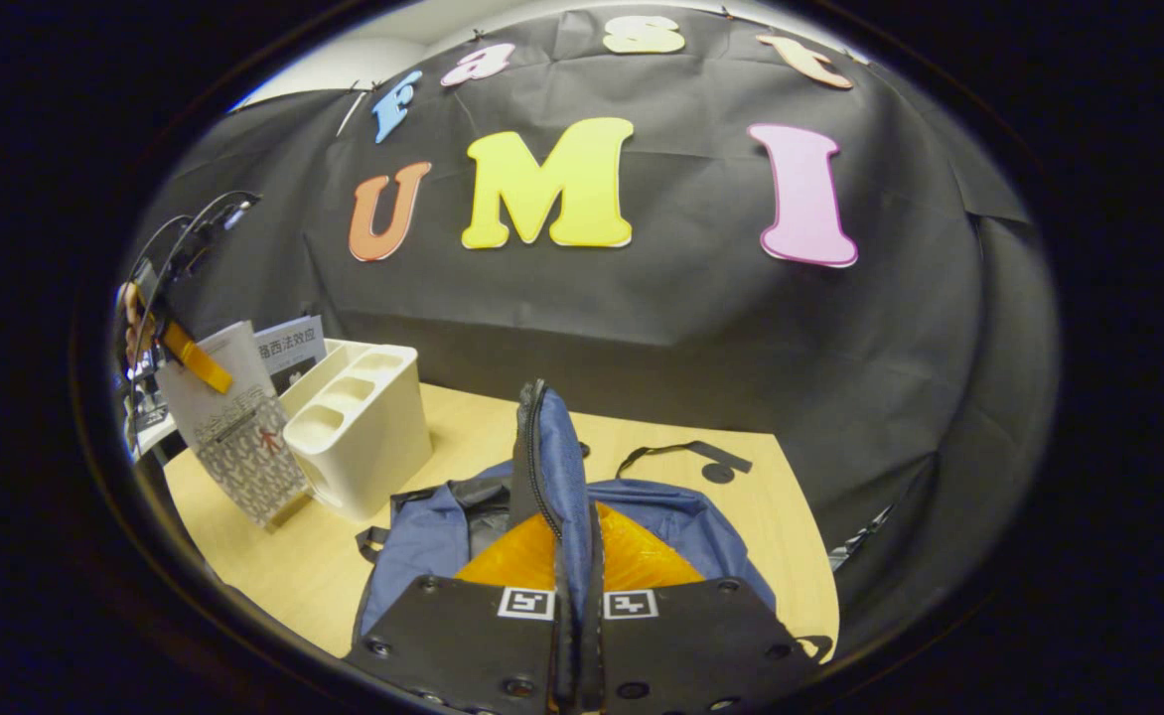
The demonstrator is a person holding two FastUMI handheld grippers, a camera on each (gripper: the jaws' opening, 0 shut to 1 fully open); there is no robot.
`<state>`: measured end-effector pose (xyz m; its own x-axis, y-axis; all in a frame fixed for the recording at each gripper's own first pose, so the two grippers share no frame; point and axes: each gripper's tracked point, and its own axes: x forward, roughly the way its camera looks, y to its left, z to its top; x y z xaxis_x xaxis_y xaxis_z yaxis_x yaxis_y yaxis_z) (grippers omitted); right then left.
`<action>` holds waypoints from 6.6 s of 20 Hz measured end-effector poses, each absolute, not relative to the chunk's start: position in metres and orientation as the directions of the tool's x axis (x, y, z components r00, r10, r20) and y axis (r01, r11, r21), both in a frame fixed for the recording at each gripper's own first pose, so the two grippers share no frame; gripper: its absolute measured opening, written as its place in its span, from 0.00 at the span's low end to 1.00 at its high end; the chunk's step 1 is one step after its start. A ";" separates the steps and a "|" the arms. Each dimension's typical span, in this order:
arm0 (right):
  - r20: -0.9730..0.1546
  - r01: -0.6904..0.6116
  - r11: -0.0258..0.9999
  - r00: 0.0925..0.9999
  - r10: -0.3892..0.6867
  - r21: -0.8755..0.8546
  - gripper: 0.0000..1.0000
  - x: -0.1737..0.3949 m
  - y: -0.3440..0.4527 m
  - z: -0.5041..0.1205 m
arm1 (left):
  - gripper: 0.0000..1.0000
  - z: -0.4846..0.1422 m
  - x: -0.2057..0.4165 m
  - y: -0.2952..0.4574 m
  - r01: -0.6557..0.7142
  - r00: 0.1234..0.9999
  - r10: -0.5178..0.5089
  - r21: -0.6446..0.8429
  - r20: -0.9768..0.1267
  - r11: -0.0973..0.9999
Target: Open the schoolbag, grab two books from the bookshelf and put them into the schoolbag.
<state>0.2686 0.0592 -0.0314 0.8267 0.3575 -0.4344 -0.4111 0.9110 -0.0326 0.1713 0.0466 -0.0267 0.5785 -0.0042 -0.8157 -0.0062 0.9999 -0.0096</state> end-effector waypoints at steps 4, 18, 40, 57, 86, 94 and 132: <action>-0.446 -0.403 0.915 0.824 0.349 -0.031 0.04 0.270 0.057 -0.039 | 0.46 -0.025 0.145 0.042 0.006 0.587 -0.015 -0.014 -0.810 1.000; -0.482 -0.387 0.921 0.816 0.318 -0.048 0.04 0.272 0.065 -0.025 | 0.46 -0.007 0.110 -0.062 0.159 0.654 -0.315 -0.282 -0.688 0.946; -0.515 -0.340 0.926 0.830 0.213 -0.165 0.03 0.317 0.080 0.049 | 0.46 -0.063 0.260 -0.260 0.043 0.753 -0.536 -0.784 -0.383 0.620; -0.483 -0.395 0.889 0.840 0.247 -0.231 0.00 0.305 0.103 0.050 | 0.50 -0.174 0.297 -0.342 0.066 0.755 -0.595 -0.870 -0.277 0.489; -0.381 -0.336 0.929 0.888 0.257 -0.157 0.04 0.272 0.037 0.008 | 0.91 -0.030 0.210 -0.108 0.244 0.931 -0.246 -0.042 -0.269 0.969; -0.377 -0.350 0.919 0.888 0.265 -0.178 0.04 0.263 0.045 0.000 | 0.98 0.028 0.224 -0.004 0.091 0.960 -0.070 0.066 -0.272 0.994; -0.399 -0.429 0.883 0.856 0.330 -0.191 0.04 0.239 0.066 -0.038 | 0.47 -0.043 0.331 0.150 -0.038 0.470 0.126 0.122 -0.874 0.992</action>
<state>0.2392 0.0663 -0.0384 0.8557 0.3300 -0.3985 -0.4293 0.8827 -0.1911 0.3313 0.1501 -0.0432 0.4699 0.1257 -0.8737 -0.0376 0.9918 0.1225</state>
